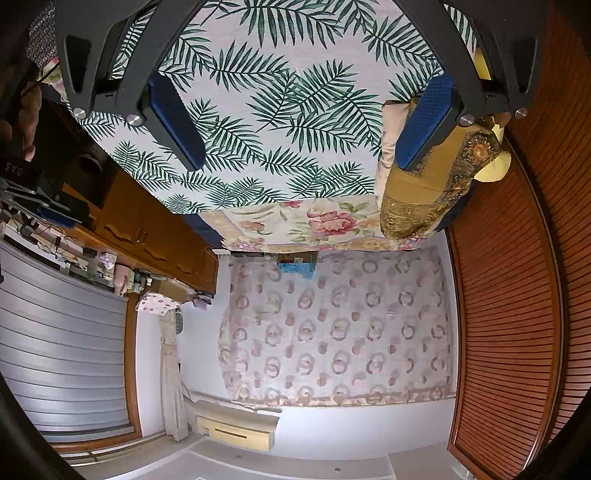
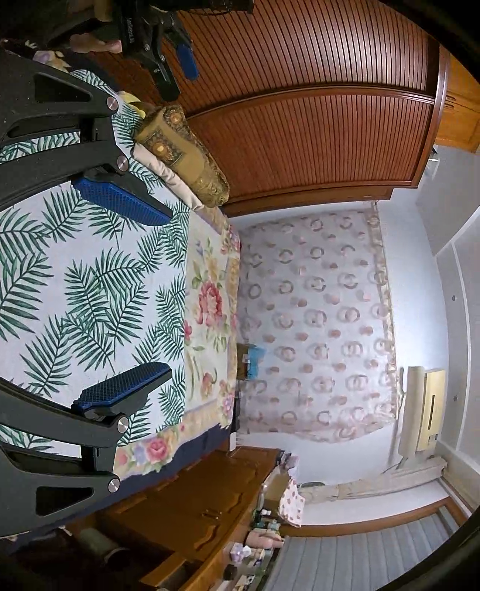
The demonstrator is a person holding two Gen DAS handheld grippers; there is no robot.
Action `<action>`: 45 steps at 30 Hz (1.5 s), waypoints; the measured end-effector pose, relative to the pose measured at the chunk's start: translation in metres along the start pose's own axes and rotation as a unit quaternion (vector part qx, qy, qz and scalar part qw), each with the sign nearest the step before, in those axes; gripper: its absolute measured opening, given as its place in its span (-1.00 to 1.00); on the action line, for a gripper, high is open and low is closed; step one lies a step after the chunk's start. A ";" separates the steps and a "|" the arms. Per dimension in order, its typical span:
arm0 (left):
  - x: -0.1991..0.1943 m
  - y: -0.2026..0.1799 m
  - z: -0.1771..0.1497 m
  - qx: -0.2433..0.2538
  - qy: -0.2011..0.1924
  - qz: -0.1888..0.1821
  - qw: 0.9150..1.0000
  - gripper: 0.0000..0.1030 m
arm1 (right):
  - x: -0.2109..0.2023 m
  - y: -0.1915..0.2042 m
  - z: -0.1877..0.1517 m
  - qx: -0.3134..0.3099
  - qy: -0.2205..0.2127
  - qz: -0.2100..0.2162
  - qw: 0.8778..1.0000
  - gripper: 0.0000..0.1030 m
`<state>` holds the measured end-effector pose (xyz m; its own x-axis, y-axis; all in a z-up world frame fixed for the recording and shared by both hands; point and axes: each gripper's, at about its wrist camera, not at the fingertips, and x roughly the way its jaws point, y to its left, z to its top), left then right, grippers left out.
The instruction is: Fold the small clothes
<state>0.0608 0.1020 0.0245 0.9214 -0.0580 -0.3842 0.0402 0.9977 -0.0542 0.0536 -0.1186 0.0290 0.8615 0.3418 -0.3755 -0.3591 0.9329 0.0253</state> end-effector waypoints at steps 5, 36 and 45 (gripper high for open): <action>0.000 0.000 0.000 -0.001 -0.001 0.001 1.000 0.99 | 0.000 -0.004 -0.001 -0.001 0.000 0.000 1.000 0.52; -0.002 0.003 0.001 -0.006 -0.006 -0.003 1.000 0.99 | 0.000 -0.011 0.002 -0.001 0.007 0.003 1.000 0.52; -0.002 0.003 0.001 -0.006 -0.006 -0.003 1.000 0.99 | 0.000 -0.012 0.002 -0.001 0.007 0.003 1.000 0.52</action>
<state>0.0595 0.1051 0.0258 0.9258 -0.0643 -0.3726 0.0420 0.9968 -0.0677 0.0586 -0.1301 0.0302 0.8542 0.3452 -0.3888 -0.3647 0.9308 0.0250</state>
